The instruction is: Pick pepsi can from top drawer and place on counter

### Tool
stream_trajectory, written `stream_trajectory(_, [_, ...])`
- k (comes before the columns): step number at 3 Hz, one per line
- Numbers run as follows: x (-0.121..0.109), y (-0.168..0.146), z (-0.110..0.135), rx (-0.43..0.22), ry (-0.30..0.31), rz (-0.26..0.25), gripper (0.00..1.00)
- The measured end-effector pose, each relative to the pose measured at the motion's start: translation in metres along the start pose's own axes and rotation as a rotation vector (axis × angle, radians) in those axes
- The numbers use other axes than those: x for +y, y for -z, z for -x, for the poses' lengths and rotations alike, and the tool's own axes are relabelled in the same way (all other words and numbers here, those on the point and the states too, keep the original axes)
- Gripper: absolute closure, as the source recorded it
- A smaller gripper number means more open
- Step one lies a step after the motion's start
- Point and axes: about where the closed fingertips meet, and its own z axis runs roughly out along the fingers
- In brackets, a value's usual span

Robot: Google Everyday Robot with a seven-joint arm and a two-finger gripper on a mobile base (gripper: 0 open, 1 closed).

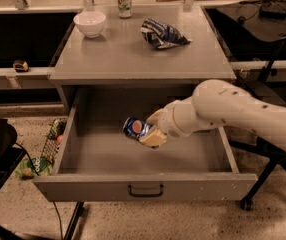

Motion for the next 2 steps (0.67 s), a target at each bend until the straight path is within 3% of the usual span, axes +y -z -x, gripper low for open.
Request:
stream_trajectory(1, [-0.02,0.054,0.009,-0.036,0.039,-0.105,1.0])
stream_trajectory(2, [-0.027,0.075,0.012,-0.06,0.07,-0.117,1.0])
